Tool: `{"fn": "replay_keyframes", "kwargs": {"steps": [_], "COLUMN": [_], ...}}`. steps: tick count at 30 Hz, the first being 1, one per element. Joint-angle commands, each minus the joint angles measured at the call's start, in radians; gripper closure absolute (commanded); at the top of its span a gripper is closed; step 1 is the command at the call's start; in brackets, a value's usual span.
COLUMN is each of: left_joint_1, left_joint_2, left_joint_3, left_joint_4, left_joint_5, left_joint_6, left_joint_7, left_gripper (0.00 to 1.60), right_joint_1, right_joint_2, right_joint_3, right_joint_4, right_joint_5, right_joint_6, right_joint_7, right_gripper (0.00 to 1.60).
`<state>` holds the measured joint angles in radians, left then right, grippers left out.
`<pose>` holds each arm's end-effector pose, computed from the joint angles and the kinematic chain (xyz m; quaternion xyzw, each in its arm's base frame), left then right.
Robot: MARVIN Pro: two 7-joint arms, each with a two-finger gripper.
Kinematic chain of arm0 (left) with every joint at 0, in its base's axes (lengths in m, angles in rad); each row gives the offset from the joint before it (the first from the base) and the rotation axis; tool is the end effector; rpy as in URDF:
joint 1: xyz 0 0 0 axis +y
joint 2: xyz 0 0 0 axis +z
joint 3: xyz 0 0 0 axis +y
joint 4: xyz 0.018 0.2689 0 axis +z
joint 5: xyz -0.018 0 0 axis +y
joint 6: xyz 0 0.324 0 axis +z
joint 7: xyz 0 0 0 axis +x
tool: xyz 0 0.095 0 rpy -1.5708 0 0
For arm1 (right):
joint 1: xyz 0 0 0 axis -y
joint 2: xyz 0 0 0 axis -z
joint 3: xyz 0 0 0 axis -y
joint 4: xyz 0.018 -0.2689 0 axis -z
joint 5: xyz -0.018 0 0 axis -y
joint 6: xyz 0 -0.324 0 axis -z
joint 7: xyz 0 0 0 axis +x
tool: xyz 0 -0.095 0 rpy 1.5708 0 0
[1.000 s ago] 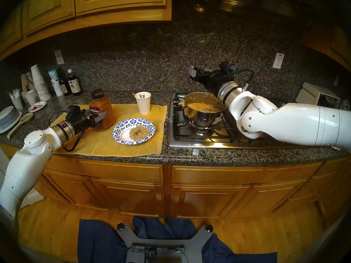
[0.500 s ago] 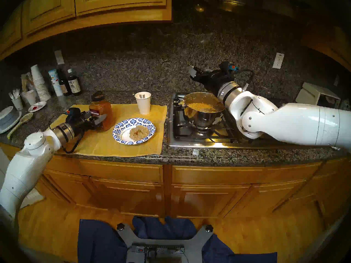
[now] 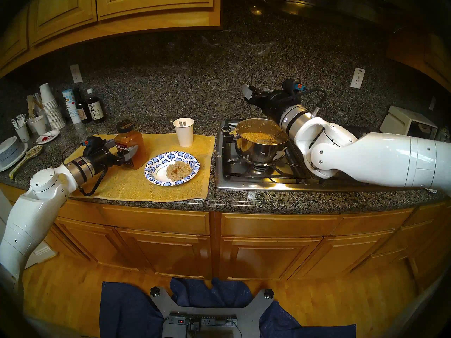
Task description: Scoop oatmeal into bowl, add cinnamon, and put a spoon inside bowl
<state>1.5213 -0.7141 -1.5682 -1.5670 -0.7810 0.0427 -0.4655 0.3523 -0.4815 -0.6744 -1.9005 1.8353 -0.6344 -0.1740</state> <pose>0.4360 0.1750 -0.1752 0.6933 -0.1876 0.6825 0.1353 0.4489 -0.0012 -0.0678 -0.6336 -0.0612 -0.7261 0.2600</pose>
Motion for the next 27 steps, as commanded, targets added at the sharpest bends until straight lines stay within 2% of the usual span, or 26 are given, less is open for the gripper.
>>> {"fn": "replay_keyframes", "kwargs": {"steps": [1,16,27], "left_joint_1": [-0.035,-0.091,-0.137], "left_joint_2": [0.008,0.017,0.027], "left_joint_3": [-0.052,-0.092,-0.148], "left_joint_4": [-0.058,-0.089,-0.184], "left_joint_5": [-0.021,-0.032,-0.089], "left_joint_6": [-0.025,-0.023,-0.018], "left_joint_7": [0.001,0.014,-0.004], "left_gripper": [0.00,0.00,0.00], "right_joint_1": [0.035,0.035,0.035], "right_joint_2": [-0.001,-0.001,-0.001], "right_joint_3": [0.034,0.033,0.032], "right_joint_4": [-0.001,-0.001,0.000], "right_joint_5": [-0.002,-0.002,-0.002], "right_joint_6": [-0.014,-0.014,-0.013], "right_joint_7": [-0.002,-0.001,0.000], "right_gripper": [0.00,0.00,0.00]}}
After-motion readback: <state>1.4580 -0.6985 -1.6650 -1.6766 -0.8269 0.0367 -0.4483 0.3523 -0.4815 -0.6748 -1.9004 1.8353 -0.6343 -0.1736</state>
